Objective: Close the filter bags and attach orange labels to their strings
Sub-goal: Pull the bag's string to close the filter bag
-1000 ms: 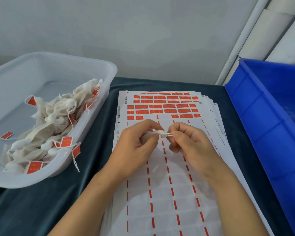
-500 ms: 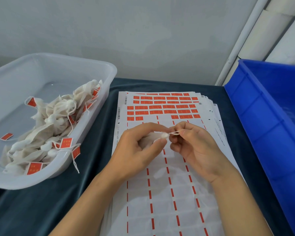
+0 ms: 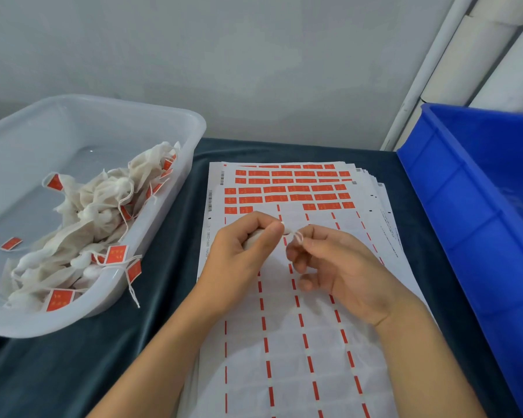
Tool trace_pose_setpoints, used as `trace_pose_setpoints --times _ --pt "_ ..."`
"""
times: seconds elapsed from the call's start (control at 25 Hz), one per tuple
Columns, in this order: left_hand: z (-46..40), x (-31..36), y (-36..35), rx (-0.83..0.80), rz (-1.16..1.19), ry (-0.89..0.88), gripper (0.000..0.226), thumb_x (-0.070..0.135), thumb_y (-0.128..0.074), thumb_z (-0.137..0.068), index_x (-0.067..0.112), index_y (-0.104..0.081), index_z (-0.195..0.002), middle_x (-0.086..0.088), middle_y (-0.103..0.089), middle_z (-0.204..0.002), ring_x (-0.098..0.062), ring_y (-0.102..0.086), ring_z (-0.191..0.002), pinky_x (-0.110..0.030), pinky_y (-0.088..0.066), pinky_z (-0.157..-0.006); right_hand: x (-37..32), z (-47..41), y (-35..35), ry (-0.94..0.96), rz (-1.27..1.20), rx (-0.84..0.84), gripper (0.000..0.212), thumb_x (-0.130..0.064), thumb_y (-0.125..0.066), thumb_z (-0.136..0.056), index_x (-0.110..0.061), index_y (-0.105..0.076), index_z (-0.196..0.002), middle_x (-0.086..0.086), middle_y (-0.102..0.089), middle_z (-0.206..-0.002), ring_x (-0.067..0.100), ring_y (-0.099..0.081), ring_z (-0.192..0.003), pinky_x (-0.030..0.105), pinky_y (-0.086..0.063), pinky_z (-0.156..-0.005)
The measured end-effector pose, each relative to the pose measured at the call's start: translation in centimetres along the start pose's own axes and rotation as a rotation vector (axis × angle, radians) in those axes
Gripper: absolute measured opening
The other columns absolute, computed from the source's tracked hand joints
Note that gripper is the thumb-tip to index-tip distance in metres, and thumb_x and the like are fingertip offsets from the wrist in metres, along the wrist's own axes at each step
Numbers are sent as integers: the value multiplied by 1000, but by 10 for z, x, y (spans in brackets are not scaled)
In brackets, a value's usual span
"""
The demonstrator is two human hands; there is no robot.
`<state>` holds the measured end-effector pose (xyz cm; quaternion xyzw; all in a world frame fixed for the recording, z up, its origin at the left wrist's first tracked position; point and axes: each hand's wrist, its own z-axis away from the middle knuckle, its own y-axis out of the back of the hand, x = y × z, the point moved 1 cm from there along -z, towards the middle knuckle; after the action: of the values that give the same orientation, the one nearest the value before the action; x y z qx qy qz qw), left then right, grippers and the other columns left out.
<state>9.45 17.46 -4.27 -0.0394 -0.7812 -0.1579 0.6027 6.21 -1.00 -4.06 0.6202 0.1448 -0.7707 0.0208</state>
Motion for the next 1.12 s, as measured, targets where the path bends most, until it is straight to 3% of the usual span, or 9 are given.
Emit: trace_pose_setpoints --times 0.12,0.36,0.56,0.64,0.76,0.84,0.92,1.12 --pt "0 1 -1 3 22 -14 24 27 -56 -105 31 -69 -85 20 -65 -74 0 -62 -74 -11 -47 -71 3 -4 -7 28 -14 22 42 -45 -53 -101 -11 -74 -113 11 -70 -100 20 -64 -83 33 -55 -67" --pt "-1 -2 -1 17 -4 27 24 32 -55 -106 29 -70 -87 17 -64 -73 -2 -61 -74 -13 -49 -73 2 -5 -11 148 105 159 25 -32 -58 -96 -15 -75 -88 10 -70 -86 20 -66 -75 31 -55 -64" --pt "-2 -1 2 52 83 54 33 36 -54 -107 33 -66 -76 6 -59 -67 -7 -53 -64 -22 -51 -68 -1 -1 -4 148 274 84 22 -20 -58 -90 -11 -73 -77 11 -70 -86 26 -67 -80 29 -57 -68" --pt "-2 -1 4 45 111 55 32 40 -54 -104 34 -65 -74 6 -57 -67 -10 -51 -66 -25 -50 -68 1 -2 -3 115 262 94 24 -23 -56 -91 -9 -75 -86 12 -72 -89 27 -68 -83 31 -58 -68" --pt "-2 0 3 42 109 43 30 39 -54 -104 29 -67 -79 7 -57 -69 -9 -52 -67 -26 -50 -68 2 -5 -9 71 33 128 41 -38 -52 -95 -7 -75 -105 17 -73 -98 27 -70 -85 37 -58 -66" --pt "-2 0 2 36 90 24 28 37 -54 -105 22 -68 -85 10 -60 -71 -7 -54 -68 -22 -51 -68 3 -7 -17 63 -5 144 45 -49 -54 -98 -12 -77 -106 17 -74 -99 26 -72 -86 38 -58 -66" --pt "-2 1 1 27 79 23 28 41 -54 -104 22 -69 -89 12 -62 -73 -5 -56 -70 -19 -52 -69 4 -9 -22 85 57 182 37 -49 -62 -96 -17 -79 -97 12 -75 -94 24 -73 -83 34 -59 -66" --pt "-2 1 2 69 100 48 34 47 -52 -97 18 -68 -90 9 -59 -70 -7 -54 -67 -24 -53 -71 0 -6 -17 176 146 215 16 -30 -71 -95 -18 -80 -90 8 -76 -86 23 -73 -76 31 -60 -63"
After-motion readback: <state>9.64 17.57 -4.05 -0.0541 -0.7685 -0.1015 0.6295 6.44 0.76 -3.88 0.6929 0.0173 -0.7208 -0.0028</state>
